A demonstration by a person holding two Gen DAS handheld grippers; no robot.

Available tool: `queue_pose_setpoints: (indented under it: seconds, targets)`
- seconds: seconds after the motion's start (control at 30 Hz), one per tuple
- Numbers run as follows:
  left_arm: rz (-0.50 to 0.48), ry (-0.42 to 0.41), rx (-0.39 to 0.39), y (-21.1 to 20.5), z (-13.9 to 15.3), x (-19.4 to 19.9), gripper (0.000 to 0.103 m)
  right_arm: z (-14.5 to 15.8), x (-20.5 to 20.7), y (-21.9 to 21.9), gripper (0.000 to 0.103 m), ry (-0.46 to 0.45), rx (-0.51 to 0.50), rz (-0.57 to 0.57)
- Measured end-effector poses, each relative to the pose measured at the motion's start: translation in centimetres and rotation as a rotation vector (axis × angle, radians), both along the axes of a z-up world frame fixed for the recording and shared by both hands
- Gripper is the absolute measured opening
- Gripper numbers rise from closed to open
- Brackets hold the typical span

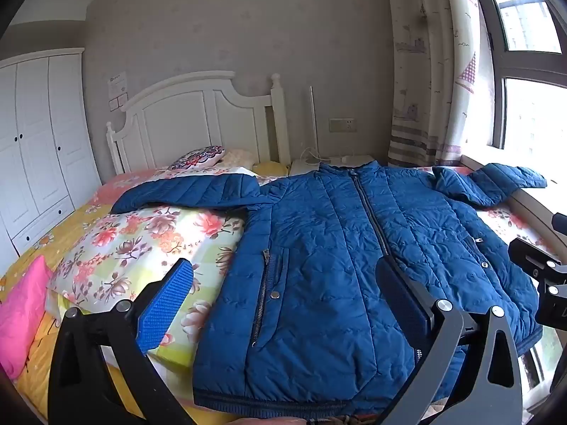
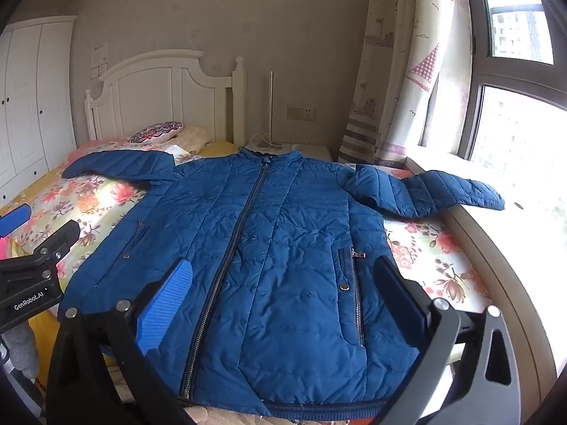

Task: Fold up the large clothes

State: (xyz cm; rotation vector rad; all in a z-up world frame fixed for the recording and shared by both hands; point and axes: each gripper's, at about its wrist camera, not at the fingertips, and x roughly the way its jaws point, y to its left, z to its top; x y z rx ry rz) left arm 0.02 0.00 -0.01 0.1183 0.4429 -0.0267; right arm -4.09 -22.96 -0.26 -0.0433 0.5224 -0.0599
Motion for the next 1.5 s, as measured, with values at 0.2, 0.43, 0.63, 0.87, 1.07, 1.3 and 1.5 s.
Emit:
queue_pose_setpoints:
  seconds: [0.2,0.43,0.63,0.87,1.07,1.3,1.5]
  targets:
    - [0.006,-0.004,0.003,0.01,0.01,-0.07,0.099,-0.01,0.12,-0.1,0.101,0.007,0.01,-0.002]
    - [0.005,0.005,0.003,-0.19,-0.28,-0.04,0.099,0.06,0.04,-0.29,0.101,0.007,0.015,0.0]
    - [0.005,0.007,0.001,0.13,-0.34,0.11,0.099,-0.07,0.06,-0.06,0.101,0.006,0.014,0.003]
    - [0.006,0.008,0.0,0.23,-0.37,0.07,0.099,-0.04,-0.03,0.03,0.101,0.006,0.014,0.003]
    - [0.006,0.009,0.0,0.21,-0.35,0.12,0.099,0.03,-0.16,0.17,0.101,0.002,0.015,0.005]
    - [0.006,0.011,0.0,0.22,-0.3,0.13,0.099,0.04,-0.02,0.08,0.101,0.002,0.017,0.009]
    - [0.007,0.012,-0.002,0.39,-0.67,0.06,0.099,0.01,-0.07,0.07,0.101,0.004,0.02,0.009]
